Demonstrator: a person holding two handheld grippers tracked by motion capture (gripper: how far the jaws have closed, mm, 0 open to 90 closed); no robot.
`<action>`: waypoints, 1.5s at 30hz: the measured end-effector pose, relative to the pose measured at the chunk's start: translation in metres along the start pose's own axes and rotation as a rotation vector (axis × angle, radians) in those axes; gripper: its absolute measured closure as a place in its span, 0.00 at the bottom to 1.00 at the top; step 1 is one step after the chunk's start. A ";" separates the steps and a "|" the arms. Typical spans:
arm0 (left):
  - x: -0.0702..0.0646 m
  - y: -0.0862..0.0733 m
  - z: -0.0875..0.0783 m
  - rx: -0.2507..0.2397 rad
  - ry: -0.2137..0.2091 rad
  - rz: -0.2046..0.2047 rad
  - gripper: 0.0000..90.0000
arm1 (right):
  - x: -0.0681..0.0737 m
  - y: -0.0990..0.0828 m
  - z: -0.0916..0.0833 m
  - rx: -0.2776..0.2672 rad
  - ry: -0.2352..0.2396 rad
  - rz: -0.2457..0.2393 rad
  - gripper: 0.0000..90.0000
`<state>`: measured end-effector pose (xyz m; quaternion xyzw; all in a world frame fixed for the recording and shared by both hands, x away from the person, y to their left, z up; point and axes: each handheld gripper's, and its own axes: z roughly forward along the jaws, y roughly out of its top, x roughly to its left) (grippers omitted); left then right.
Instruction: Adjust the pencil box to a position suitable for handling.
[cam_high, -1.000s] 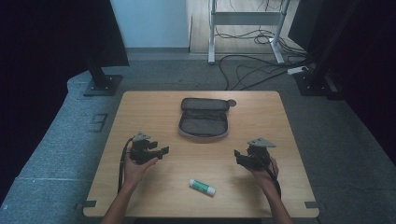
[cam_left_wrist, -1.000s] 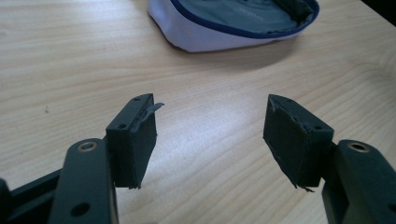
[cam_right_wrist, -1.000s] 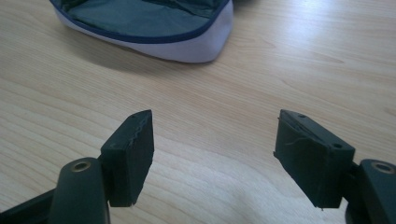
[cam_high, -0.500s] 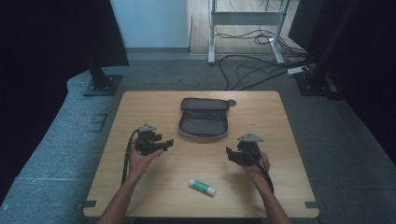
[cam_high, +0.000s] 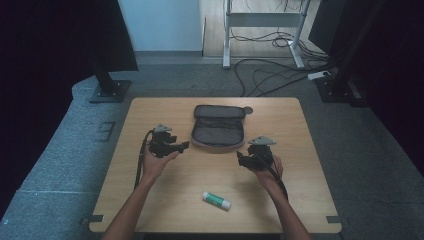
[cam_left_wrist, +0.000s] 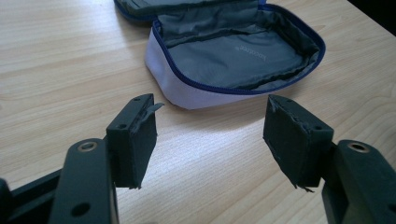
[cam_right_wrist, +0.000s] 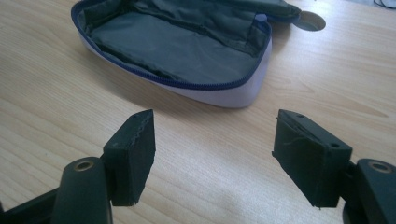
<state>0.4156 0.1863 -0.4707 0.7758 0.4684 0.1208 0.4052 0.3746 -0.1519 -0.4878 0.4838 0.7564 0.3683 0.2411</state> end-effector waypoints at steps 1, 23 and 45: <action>0.000 0.000 0.002 0.001 0.007 0.000 0.39 | 0.000 0.002 0.001 0.000 -0.004 0.002 0.33; 0.004 0.028 0.025 0.020 0.037 -0.007 0.39 | -0.022 0.014 0.039 0.004 -0.033 0.074 0.43; 0.008 0.040 0.059 0.041 0.064 -0.019 0.42 | -0.023 0.033 0.070 0.052 -0.053 0.051 0.46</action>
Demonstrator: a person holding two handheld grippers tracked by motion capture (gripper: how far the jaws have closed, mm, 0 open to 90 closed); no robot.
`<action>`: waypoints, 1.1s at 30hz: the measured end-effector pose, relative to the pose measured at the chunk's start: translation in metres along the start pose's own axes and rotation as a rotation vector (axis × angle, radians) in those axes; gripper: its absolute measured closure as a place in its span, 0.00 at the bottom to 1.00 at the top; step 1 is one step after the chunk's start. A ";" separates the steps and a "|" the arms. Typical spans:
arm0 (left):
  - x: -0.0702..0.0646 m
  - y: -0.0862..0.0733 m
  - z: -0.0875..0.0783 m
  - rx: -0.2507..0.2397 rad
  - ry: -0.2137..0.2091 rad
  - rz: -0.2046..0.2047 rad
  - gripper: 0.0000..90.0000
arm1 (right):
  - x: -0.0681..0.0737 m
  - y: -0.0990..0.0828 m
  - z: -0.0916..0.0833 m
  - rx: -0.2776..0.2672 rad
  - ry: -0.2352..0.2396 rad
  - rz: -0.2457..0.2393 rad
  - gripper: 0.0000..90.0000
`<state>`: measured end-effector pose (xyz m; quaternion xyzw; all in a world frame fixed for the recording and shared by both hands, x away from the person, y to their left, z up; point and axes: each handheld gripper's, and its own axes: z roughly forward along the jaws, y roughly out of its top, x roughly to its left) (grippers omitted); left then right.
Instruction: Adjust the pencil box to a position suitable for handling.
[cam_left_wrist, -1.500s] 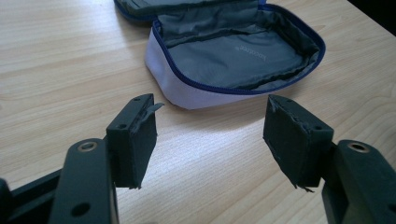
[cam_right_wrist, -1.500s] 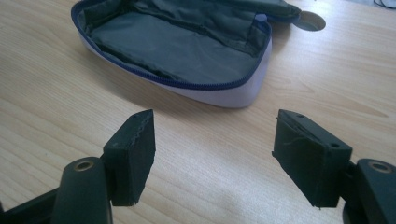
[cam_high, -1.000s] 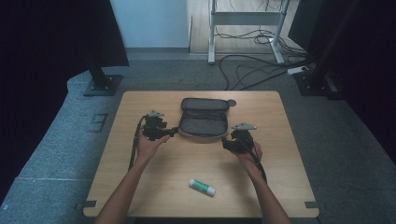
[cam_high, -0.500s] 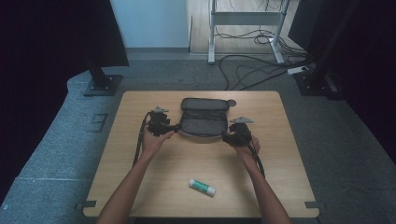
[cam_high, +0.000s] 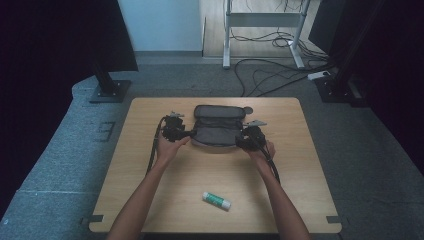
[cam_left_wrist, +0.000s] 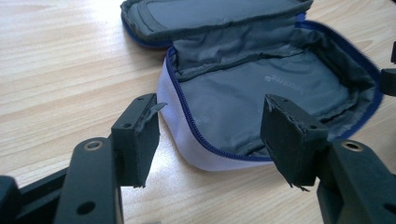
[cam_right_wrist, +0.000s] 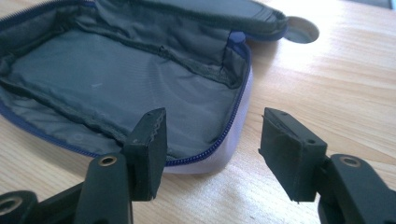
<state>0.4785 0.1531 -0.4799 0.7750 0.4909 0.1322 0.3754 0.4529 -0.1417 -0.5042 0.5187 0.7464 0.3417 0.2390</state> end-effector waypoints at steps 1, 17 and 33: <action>0.000 0.000 0.003 0.004 0.002 0.000 0.42 | 0.000 0.000 0.002 0.000 -0.002 0.000 0.46; 0.006 -0.003 0.032 0.058 0.042 -0.024 0.43 | -0.006 0.002 0.019 0.024 -0.001 0.033 0.48; 0.012 -0.008 0.045 0.091 0.030 -0.060 0.51 | -0.011 -0.005 0.033 0.061 0.024 0.074 0.54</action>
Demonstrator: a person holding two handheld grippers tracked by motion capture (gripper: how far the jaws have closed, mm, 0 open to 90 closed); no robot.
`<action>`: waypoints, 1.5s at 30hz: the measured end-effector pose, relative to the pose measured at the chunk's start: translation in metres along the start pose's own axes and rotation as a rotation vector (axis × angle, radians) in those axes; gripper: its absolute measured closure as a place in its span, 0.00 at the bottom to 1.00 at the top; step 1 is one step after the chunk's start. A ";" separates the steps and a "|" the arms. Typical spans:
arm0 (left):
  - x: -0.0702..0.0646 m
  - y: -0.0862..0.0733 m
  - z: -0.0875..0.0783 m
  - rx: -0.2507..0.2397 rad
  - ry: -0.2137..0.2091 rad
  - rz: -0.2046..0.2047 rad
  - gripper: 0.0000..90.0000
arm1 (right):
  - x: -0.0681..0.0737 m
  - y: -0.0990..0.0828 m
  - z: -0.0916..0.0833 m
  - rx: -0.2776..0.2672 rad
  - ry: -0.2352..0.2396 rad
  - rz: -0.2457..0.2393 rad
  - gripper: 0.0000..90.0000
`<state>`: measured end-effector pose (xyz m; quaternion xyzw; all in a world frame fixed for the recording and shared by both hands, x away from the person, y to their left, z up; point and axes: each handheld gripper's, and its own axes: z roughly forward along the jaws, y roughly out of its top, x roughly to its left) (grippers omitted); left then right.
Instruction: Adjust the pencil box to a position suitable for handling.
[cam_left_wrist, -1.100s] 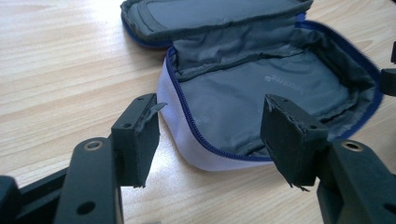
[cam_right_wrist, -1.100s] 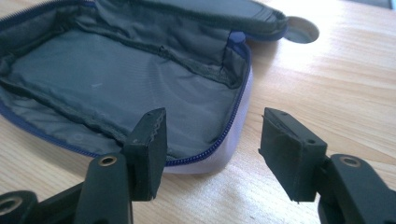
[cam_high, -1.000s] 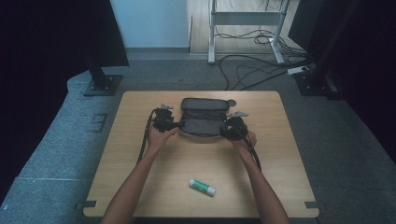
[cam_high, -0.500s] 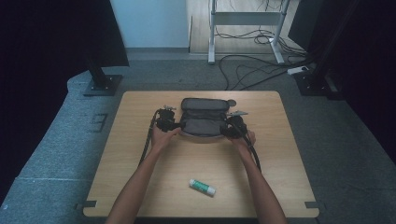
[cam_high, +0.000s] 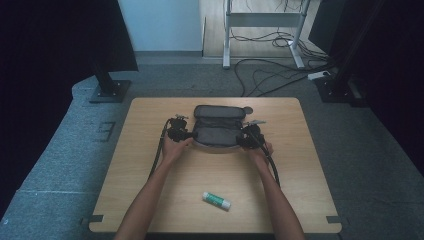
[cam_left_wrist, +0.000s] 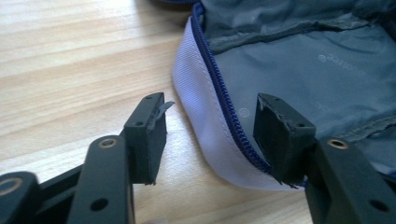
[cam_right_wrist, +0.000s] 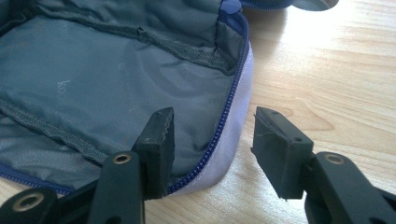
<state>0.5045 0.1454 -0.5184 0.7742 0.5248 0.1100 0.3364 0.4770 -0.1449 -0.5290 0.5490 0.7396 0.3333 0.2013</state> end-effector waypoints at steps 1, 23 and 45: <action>-0.001 0.000 0.000 -0.001 0.000 0.003 0.51 | 0.000 0.000 0.001 0.002 -0.001 0.000 0.55; -0.003 -0.004 0.011 0.055 -0.007 0.009 0.69 | 0.002 -0.003 0.007 0.033 -0.023 -0.004 0.74; -0.003 -0.005 0.008 0.036 0.011 0.038 0.93 | 0.005 -0.002 0.002 0.009 -0.058 -0.023 0.95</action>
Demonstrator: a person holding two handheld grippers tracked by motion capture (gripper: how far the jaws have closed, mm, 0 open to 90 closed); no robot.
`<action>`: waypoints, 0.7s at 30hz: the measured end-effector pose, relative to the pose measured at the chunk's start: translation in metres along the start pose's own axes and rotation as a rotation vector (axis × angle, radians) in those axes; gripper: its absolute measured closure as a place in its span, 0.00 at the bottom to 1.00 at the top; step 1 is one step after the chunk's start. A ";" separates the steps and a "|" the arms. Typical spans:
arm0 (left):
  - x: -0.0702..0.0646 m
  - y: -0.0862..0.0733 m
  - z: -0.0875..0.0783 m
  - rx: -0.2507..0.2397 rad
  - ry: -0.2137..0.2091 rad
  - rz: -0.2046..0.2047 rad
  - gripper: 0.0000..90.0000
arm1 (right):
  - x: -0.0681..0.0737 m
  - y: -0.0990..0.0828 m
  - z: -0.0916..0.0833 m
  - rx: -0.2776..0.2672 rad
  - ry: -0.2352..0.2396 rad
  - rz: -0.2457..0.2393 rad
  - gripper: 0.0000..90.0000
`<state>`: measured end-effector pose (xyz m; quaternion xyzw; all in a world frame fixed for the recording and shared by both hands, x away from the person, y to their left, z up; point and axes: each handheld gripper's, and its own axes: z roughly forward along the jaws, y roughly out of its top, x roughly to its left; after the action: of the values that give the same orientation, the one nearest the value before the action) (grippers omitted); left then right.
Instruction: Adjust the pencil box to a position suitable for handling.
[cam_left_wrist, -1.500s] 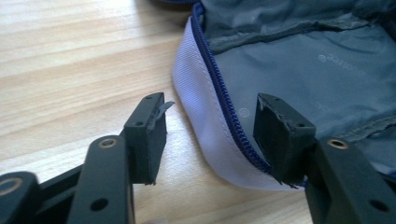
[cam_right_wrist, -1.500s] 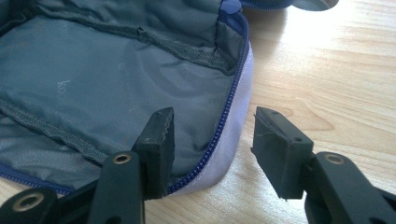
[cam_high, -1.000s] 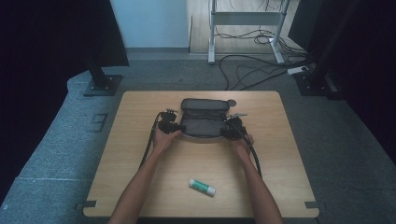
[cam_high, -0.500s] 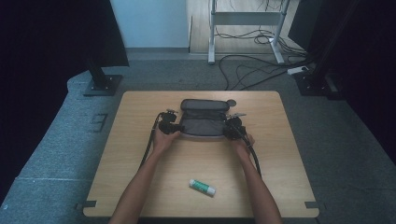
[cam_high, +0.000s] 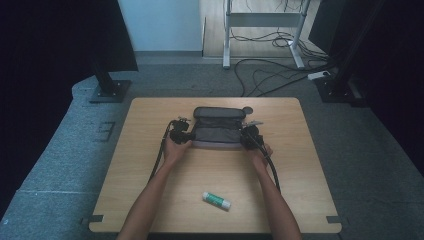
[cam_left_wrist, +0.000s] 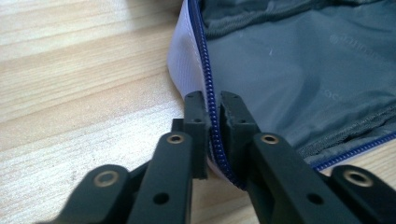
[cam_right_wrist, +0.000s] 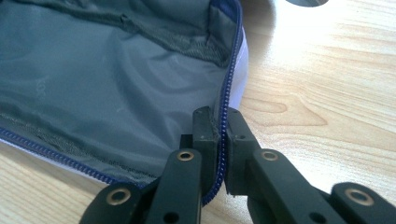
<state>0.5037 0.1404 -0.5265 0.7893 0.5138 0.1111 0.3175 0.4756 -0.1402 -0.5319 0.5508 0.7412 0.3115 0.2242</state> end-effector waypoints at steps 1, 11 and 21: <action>0.000 0.000 -0.001 -0.004 -0.005 -0.001 0.93 | 0.000 0.000 0.000 0.000 0.000 0.000 0.95; 0.001 0.000 -0.014 -0.030 -0.037 0.001 0.96 | 0.003 0.005 -0.020 -0.058 0.015 -0.019 0.95; 0.000 0.004 -0.041 -0.078 -0.055 0.022 0.96 | 0.007 0.009 -0.036 -0.107 0.039 -0.027 0.95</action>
<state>0.4859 0.1551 -0.4924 0.7847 0.4913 0.1130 0.3607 0.4556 -0.1397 -0.5000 0.5217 0.7352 0.3582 0.2429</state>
